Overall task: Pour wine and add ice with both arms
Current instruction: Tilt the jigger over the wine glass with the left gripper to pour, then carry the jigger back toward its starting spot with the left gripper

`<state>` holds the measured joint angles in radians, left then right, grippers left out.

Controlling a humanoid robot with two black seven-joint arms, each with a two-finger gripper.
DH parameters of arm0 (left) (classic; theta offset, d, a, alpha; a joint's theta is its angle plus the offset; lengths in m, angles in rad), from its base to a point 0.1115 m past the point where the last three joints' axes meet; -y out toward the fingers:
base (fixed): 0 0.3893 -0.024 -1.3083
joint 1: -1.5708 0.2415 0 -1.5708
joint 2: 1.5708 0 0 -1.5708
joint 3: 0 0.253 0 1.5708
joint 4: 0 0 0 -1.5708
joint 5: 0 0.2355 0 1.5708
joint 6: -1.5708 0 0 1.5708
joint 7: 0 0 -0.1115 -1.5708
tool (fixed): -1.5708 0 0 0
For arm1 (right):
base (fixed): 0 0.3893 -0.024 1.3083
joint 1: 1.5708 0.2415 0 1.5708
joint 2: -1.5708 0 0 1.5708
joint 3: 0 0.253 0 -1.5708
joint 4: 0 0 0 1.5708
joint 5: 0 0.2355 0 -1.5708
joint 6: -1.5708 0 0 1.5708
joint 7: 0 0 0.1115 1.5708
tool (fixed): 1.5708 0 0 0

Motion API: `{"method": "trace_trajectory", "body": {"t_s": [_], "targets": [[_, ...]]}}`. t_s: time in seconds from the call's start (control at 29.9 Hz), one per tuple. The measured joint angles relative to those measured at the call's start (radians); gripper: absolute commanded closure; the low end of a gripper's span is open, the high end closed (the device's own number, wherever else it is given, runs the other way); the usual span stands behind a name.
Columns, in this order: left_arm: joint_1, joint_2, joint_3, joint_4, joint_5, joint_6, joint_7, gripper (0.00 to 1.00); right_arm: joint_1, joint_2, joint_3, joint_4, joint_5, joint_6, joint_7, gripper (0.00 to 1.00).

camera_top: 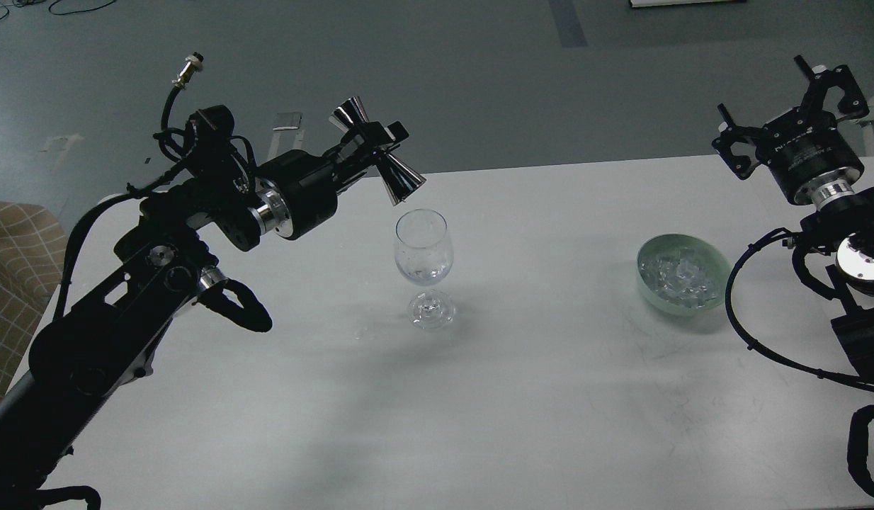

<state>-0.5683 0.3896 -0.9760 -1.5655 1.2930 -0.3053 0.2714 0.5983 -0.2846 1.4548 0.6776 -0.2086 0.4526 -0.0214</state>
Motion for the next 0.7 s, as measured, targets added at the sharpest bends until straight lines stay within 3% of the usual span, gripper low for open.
{"method": "trace_trajectory", "body": {"t_s": [0.27, 0.43, 0.7], "targets": [[0.016, -0.002, -0.011, -0.003, -0.018, 0.002, -0.001, 0.93, -0.001, -0.014, 0.000, 0.000, 0.000, 0.000, 0.000, 0.00], [0.033, -0.004, -0.055, -0.004, -0.188, 0.015, 0.003, 0.93, -0.001, -0.014, -0.001, -0.001, 0.000, 0.000, 0.000, 0.00], [0.114, -0.003, -0.267, 0.003, -0.566, 0.041, 0.054, 0.93, 0.000, -0.015, -0.002, -0.001, -0.002, 0.000, 0.000, 0.00]]}}
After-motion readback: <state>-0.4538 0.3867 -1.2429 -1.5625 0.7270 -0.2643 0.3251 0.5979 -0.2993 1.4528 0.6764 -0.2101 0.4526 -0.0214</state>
